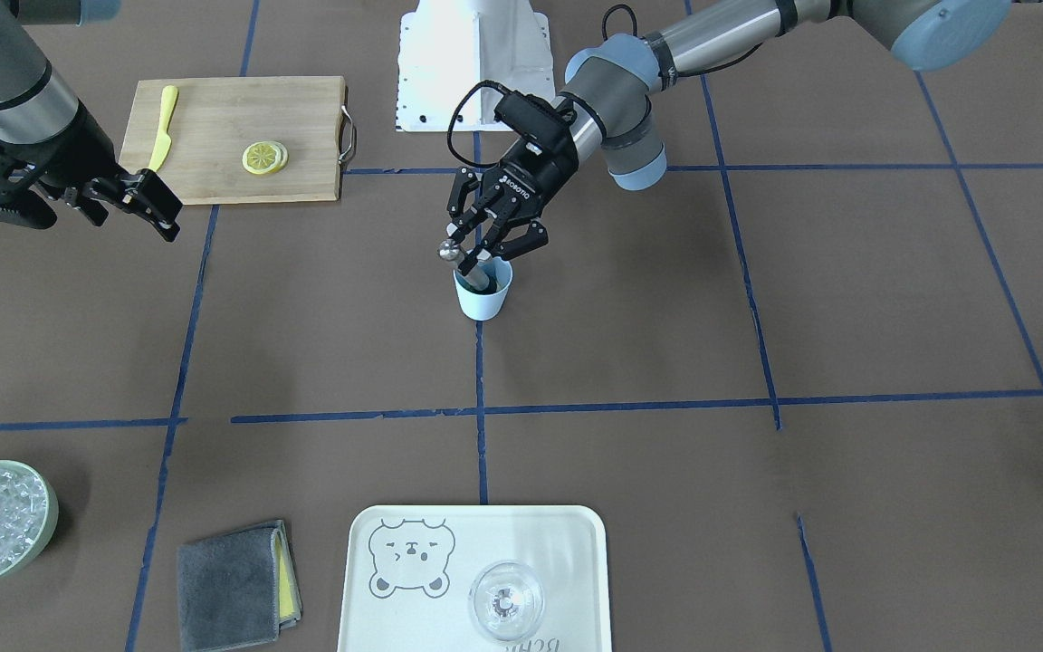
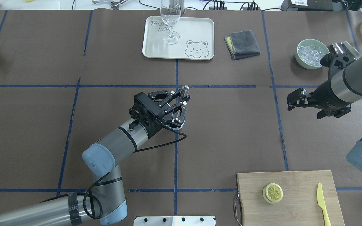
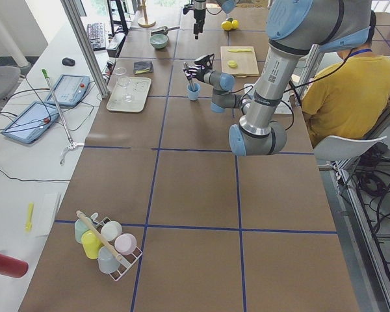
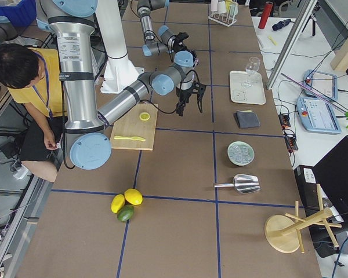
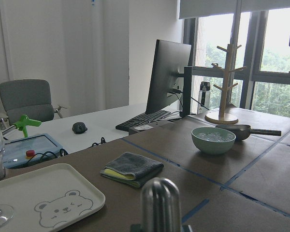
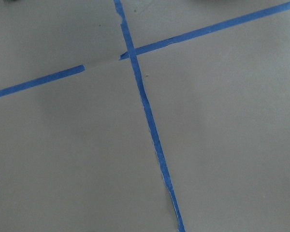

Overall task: Squeeze lemon into cup
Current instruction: 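Press the muddler down into the cup onto the lemon slice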

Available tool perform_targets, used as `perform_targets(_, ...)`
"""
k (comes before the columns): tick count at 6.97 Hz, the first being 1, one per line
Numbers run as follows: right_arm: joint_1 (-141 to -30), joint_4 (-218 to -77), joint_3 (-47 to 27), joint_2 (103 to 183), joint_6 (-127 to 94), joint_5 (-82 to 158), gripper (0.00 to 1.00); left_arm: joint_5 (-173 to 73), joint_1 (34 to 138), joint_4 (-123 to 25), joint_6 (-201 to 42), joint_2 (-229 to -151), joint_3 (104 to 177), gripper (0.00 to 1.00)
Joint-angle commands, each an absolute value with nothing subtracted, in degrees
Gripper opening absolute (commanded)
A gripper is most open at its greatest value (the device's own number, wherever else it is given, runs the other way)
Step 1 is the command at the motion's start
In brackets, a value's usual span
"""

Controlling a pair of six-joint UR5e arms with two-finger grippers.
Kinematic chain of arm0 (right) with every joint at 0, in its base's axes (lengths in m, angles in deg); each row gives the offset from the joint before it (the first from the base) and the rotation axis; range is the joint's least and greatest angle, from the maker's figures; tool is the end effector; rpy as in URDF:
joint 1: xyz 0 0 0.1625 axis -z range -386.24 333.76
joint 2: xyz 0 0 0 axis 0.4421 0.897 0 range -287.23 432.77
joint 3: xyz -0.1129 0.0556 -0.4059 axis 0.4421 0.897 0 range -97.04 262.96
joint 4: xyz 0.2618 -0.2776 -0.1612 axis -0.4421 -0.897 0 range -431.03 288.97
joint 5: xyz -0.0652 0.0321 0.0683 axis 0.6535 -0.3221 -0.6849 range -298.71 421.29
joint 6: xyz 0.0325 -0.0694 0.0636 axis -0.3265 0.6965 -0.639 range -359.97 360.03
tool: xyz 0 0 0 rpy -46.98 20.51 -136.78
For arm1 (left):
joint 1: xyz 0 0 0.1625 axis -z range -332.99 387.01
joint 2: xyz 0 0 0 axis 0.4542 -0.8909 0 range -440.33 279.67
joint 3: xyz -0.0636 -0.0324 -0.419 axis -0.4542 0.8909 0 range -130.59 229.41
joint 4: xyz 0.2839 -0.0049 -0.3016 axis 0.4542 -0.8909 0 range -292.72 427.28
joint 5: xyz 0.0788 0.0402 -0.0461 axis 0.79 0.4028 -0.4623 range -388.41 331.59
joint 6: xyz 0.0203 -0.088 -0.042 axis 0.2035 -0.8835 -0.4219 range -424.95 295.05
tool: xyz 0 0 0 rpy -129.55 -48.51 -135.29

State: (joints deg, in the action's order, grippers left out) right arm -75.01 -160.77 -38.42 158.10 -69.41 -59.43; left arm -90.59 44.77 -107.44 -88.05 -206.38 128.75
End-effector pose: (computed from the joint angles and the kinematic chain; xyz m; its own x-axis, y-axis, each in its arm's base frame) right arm -0.2561 -0.4175 0.3652 0.6543 0.2885 0.6991 -0.2322 0.9564 -0.1774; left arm 0.5670 -0.3703 0.2140 0.5036 0.6930 -0.5159 0.5707 0.1816 0.8009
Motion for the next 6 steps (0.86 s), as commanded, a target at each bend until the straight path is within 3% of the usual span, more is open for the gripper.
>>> perform_targets(1, -75.0, -160.8, -38.3, 157.9, -69.4, -59.5, 1.00, -90.6, 44.8, -107.4, -87.9, -206.5, 128.8, 0.00)
perform_targets(4, -74.9, -160.8, -38.1, 157.7, -69.4, -59.4, 1.00, -90.6, 44.9, -107.4, -87.7, -206.8, 130.0, 0.00)
perform_targets(6, -74.9, -160.8, -37.7, 157.7, -69.4, -59.4, 1.00, -90.8, 45.8, -107.0, -87.5, -207.0, 134.7, 0.00)
